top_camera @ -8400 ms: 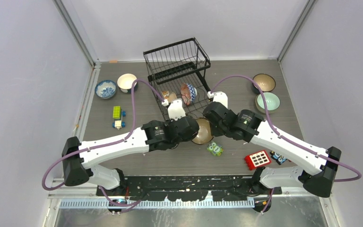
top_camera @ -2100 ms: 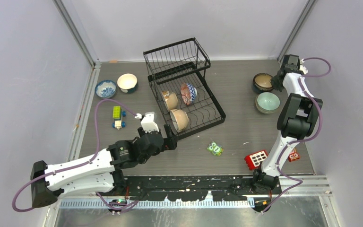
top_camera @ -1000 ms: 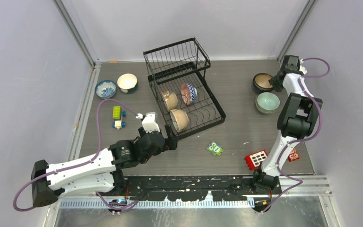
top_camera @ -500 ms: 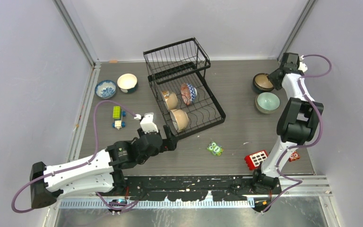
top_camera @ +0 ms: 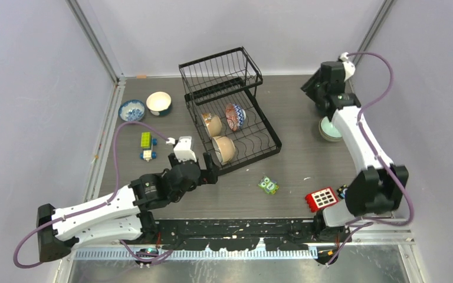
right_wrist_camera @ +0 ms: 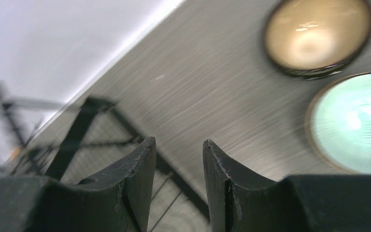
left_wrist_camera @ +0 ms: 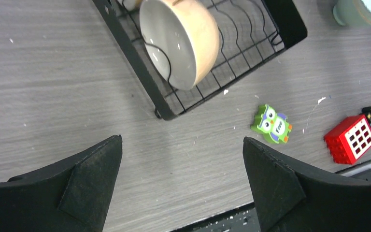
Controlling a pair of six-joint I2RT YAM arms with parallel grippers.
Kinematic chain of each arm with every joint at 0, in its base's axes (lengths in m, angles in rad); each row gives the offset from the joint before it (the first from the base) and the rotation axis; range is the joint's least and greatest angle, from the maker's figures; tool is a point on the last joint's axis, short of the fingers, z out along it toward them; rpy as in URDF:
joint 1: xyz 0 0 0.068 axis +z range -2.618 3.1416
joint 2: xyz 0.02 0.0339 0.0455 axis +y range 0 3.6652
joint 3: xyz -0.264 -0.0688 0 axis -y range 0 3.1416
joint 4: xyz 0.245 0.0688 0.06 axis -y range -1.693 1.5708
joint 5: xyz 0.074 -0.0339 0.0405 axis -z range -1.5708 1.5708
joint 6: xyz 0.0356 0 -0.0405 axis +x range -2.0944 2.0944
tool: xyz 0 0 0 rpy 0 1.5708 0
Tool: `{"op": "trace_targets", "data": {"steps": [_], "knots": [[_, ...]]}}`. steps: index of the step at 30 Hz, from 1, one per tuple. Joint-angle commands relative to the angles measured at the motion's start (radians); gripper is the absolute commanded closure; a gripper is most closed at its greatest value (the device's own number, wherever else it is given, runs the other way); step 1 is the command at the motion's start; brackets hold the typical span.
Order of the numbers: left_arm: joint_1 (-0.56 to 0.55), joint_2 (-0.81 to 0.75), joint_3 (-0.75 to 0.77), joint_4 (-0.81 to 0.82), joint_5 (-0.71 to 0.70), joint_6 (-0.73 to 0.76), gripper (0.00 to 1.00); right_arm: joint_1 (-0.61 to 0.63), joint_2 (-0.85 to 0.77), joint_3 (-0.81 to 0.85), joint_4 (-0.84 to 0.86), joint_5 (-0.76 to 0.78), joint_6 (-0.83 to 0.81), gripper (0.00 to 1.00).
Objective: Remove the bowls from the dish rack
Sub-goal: Pick up the bowl from the dish rack.
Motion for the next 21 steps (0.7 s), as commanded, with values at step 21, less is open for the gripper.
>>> {"op": "trace_targets", "data": {"steps": [21], "knots": [[0.295, 0.209, 0.029, 0.551, 0.319, 0.073, 0.01, 0.396, -0.713, -0.734, 0.166, -0.315, 0.048, 0.35]]}}
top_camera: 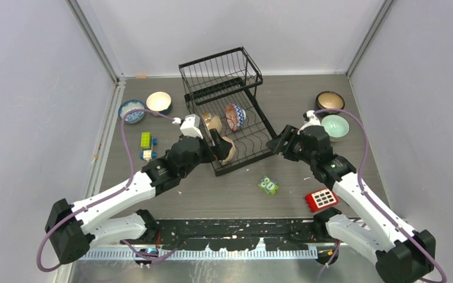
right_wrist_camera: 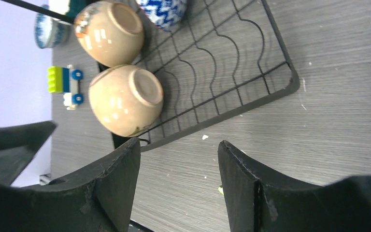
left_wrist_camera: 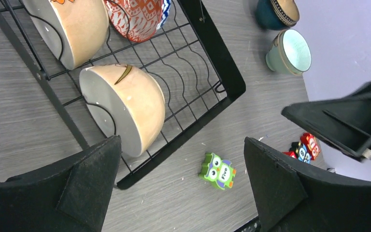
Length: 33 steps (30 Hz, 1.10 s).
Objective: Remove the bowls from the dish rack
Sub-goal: Pick up the bowl from the dish rack.
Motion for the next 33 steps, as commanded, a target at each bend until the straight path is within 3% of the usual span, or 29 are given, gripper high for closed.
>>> {"op": "trace_targets", "data": {"steps": [1, 10, 16, 28, 33], "knots": [[0.035, 0.042, -0.028, 0.192, 0.030, -0.031, 0.01, 0.000, -0.082, -0.007, 0.052, -0.042, 0.026, 0.35], [0.103, 0.064, -0.072, 0.273, 0.071, -0.088, 0.01, 0.000, -0.195, -0.084, 0.098, 0.083, 0.123, 0.33], [0.118, 0.099, -0.105, 0.350, 0.061, -0.115, 0.02, 0.000, -0.219, -0.069, 0.069, 0.053, 0.081, 0.32], [0.141, 0.189, -0.115, 0.328, 0.106, -0.189, 0.15, -0.002, -0.250, -0.087, 0.075, -0.001, 0.071, 0.33], [0.144, 0.205, -0.169, 0.413, 0.149, -0.228, 0.20, 0.000, -0.239, -0.096, 0.090, -0.011, 0.075, 0.32]]}}
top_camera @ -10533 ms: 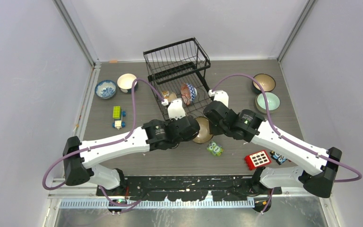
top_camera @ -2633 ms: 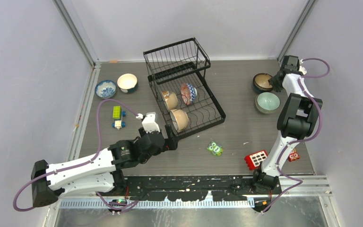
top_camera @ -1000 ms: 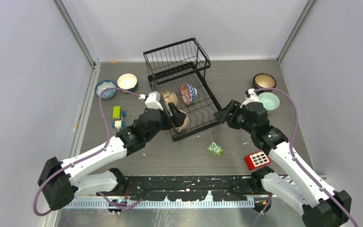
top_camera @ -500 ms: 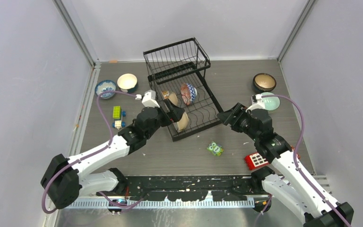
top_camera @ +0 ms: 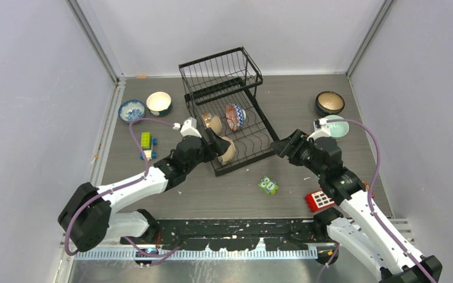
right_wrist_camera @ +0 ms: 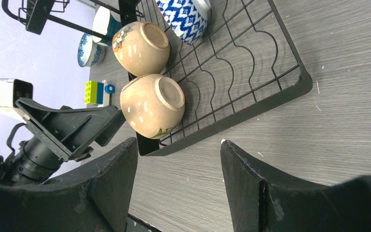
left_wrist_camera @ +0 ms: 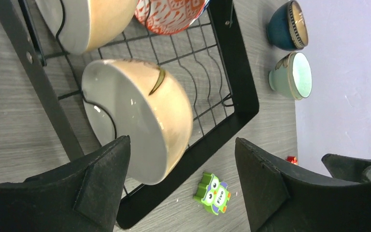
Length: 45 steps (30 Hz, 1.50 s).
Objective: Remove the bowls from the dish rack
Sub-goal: Pick up the bowl from the dish rack.
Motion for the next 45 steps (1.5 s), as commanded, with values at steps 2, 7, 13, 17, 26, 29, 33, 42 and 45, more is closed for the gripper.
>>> {"op": "trace_targets", "data": {"steps": [2, 7, 13, 17, 26, 29, 33, 42, 45], "knots": [[0.011, 0.020, -0.055, 0.136, 0.053, -0.050, 0.22, -0.001, -0.001, -0.005, 0.053, -0.023, -0.007, 0.33], [0.021, 0.040, -0.086, 0.231, 0.086, -0.056, 0.27, -0.001, -0.015, -0.018, 0.058, -0.028, -0.001, 0.33], [0.039, 0.077, -0.121, 0.354, 0.131, -0.071, 0.35, -0.001, -0.030, -0.029, 0.058, -0.032, 0.006, 0.33], [0.052, 0.101, -0.139, 0.410, 0.153, -0.083, 0.41, 0.000, -0.034, -0.034, 0.060, -0.036, 0.009, 0.33], [0.072, 0.133, -0.175, 0.521, 0.183, -0.105, 0.54, 0.000, -0.046, -0.041, 0.058, -0.038, 0.009, 0.33], [0.079, 0.155, -0.182, 0.548, 0.199, -0.115, 0.56, 0.000, -0.050, -0.044, 0.055, -0.040, 0.010, 0.33], [0.084, 0.181, -0.191, 0.595, 0.214, -0.127, 0.59, 0.000, -0.055, -0.045, 0.049, -0.039, 0.008, 0.33], [0.089, 0.211, -0.202, 0.649, 0.243, -0.136, 0.69, 0.000, -0.060, -0.044, 0.041, -0.037, 0.001, 0.33], [0.091, 0.217, -0.208, 0.659, 0.246, -0.137, 0.74, 0.000, -0.060, -0.047, 0.040, -0.036, -0.002, 0.33]]}}
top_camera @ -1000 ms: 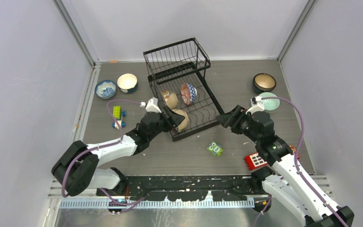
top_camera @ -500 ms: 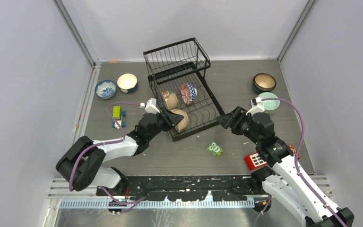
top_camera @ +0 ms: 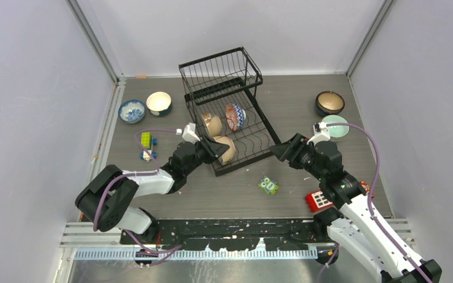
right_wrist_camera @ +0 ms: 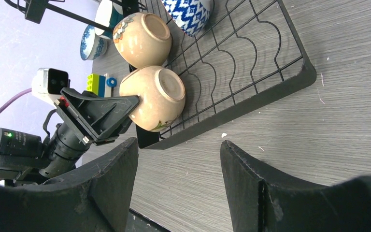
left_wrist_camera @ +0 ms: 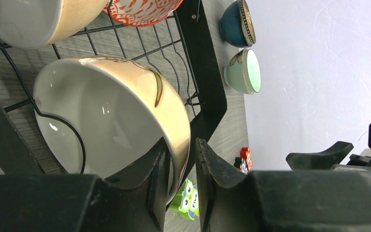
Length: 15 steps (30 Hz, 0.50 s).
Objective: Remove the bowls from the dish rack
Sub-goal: Pick up the bowl from the dish rack.
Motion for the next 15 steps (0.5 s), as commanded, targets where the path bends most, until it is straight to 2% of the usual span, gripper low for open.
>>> {"op": "trace_targets", "data": {"steps": [1, 9, 10, 11, 15], "knots": [[0.010, 0.007, -0.016, 0.090, 0.018, -0.004, 0.75, -0.001, -0.015, 0.004, 0.026, -0.005, -0.006, 0.33], [0.017, 0.028, -0.026, 0.129, 0.032, -0.008, 0.88, 0.000, -0.009, 0.000, 0.024, 0.000, -0.013, 0.33], [0.024, 0.047, -0.031, 0.159, 0.046, -0.010, 0.97, 0.000, -0.010, 0.000, 0.020, 0.001, -0.014, 0.33], [0.026, 0.054, -0.032, 0.173, 0.052, -0.011, 0.99, 0.000, -0.010, 0.000, 0.020, 0.001, -0.016, 0.33], [0.032, 0.084, -0.043, 0.259, 0.068, -0.017, 1.00, 0.000, -0.012, 0.003, 0.012, 0.003, -0.023, 0.33]]}}
